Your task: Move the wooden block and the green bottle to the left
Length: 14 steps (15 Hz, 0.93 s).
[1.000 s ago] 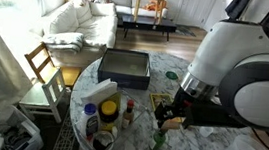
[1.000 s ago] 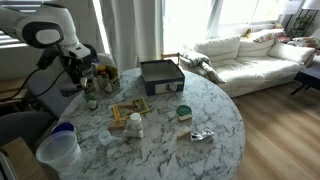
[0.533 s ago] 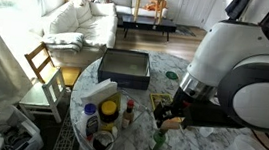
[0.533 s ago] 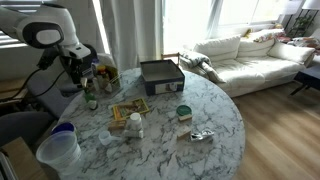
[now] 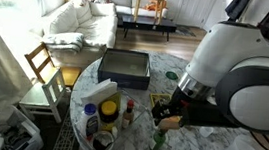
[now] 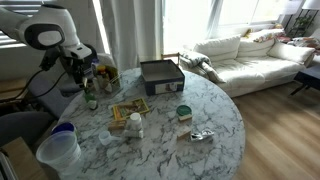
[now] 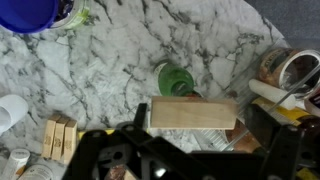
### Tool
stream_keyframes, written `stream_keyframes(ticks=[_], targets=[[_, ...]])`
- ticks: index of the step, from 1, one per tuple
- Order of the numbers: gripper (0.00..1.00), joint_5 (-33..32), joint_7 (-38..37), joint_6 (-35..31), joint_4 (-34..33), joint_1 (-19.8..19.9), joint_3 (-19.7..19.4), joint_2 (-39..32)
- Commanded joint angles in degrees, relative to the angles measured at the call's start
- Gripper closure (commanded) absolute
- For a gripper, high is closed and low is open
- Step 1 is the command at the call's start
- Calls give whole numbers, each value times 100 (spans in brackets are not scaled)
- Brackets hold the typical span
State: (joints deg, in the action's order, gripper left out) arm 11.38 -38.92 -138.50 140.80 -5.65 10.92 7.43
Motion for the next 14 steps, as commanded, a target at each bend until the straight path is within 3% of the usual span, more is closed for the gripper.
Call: stream_keyframes(ticks=[1, 5, 7, 10, 14], targets=[[0, -181, -131, -158, 6, -34, -1, -90], [3, -249, -128, -144, 0, -40, -3, -114], [26, -268, -124, -132, -1, -41, -6, -118], [40, -275, -98, -122, -16, -45, -10, -122], [40, -380, -42, 76, -288, -64, 1, -90]])
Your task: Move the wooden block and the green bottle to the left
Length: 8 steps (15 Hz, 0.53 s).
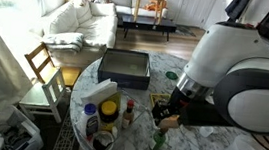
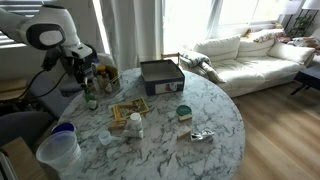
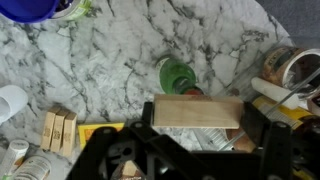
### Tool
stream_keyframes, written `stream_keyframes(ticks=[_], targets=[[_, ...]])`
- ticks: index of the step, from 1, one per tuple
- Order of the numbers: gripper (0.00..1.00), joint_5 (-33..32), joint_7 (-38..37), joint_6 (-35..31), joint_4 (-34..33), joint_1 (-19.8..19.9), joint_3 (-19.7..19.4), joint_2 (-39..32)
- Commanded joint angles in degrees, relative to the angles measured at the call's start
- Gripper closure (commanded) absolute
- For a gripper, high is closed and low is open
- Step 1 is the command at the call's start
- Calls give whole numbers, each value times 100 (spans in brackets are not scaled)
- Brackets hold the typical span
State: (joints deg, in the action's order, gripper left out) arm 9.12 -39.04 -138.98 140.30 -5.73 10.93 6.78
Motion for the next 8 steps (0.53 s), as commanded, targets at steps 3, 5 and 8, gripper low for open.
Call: stream_keyframes(ticks=[3, 5, 8], targets=[[40, -270, 4, 185, -746, -108, 35, -207], [40, -467, -161, 131, -1119, -121, 76, -473], [40, -855, -355, 29, -1545, -178, 84, -976]])
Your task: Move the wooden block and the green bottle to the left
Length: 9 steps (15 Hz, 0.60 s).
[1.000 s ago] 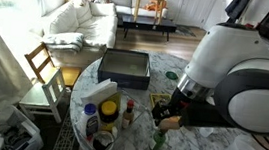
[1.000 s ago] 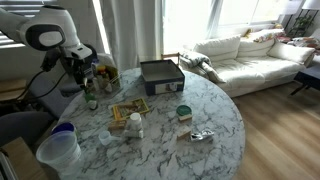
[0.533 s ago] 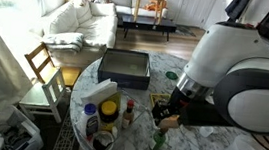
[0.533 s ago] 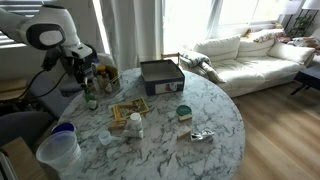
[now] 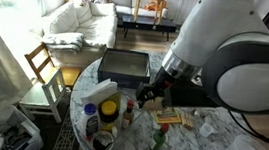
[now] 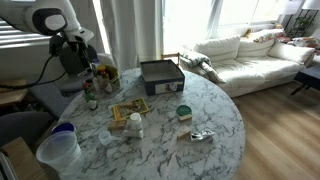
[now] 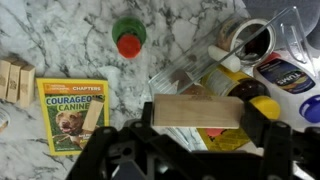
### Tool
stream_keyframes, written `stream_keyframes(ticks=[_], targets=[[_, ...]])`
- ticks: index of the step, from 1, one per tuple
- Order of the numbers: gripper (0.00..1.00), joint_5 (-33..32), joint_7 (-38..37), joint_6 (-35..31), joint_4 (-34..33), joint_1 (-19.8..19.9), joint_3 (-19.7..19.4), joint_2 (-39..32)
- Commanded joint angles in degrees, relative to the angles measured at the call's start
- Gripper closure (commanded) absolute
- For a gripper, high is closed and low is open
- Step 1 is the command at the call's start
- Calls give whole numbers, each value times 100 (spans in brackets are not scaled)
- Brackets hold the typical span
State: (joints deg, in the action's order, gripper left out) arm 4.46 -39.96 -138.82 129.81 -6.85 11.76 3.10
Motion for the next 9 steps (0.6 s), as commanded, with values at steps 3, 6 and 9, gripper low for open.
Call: stream_keyframes(ticks=[3, 6, 9], targets=[[40, -613, -382, 64, -841, -191, -85, -1110], [40, -715, -419, 107, -1148, -318, -220, -1446], [40, -644, -307, 175, -1399, -388, -331, -1540]])
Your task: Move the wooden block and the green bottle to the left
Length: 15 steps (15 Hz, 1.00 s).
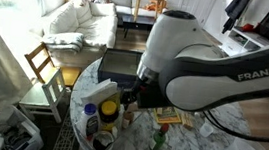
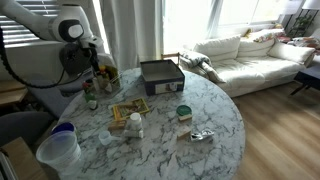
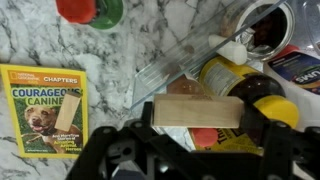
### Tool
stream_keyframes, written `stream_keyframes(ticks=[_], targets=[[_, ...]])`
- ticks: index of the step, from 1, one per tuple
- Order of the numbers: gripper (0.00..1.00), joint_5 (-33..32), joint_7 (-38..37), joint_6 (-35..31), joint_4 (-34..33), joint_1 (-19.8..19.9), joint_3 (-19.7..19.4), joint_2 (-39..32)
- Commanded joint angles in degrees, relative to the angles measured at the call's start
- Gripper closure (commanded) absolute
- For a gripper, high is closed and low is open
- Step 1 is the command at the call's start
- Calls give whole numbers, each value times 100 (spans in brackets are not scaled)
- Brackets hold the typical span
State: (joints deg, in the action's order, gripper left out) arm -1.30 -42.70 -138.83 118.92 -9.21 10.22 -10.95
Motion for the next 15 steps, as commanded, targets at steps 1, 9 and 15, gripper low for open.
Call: stream_keyframes(ticks=[1, 9, 15], targets=[[40, -65, -4, 228, -374, -165, -211, -133], [40, -69, 51, 432, -653, -210, -309, -260], [40, -122, 70, 514, -737, -269, -349, -380]])
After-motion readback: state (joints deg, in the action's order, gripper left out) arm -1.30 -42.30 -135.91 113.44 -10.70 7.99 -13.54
